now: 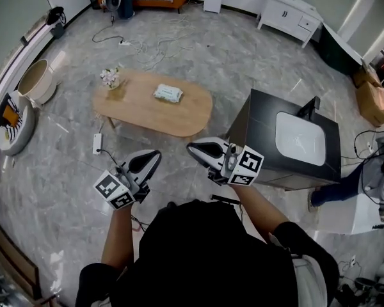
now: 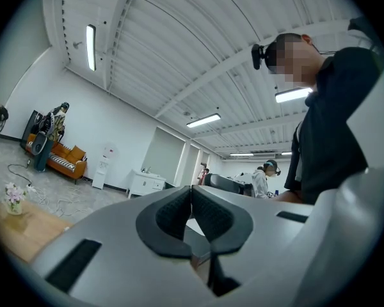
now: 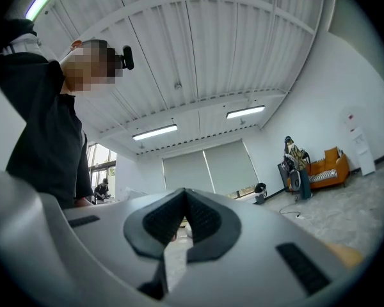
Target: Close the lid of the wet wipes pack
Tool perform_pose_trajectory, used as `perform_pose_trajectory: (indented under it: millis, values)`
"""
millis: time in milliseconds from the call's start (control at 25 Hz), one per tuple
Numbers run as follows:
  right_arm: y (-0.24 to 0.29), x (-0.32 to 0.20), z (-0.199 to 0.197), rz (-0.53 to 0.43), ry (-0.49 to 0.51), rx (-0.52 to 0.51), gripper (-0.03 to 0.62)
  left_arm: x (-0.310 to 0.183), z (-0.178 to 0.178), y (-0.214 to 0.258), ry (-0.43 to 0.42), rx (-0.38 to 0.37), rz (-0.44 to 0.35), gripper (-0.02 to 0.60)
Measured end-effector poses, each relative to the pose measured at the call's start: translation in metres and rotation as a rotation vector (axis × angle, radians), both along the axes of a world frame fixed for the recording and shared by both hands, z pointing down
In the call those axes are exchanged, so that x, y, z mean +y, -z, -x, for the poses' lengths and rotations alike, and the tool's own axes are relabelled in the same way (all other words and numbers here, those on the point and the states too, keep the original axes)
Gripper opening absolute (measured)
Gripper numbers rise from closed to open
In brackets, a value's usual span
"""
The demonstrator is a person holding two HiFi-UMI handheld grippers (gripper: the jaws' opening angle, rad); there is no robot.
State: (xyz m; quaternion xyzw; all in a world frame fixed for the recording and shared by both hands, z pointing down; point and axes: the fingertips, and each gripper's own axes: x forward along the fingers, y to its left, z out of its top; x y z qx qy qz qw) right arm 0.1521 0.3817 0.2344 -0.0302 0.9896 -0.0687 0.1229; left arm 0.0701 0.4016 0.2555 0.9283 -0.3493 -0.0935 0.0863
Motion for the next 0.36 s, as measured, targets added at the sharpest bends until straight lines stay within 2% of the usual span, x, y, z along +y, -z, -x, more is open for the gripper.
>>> perform_pose_trajectory:
  millis: [360]
  values:
    - [0.003, -0.013, 0.004, -0.028, 0.011, 0.013, 0.011, -0.011, -0.001, 0.003, -0.001, -0.018, -0.009, 0.017]
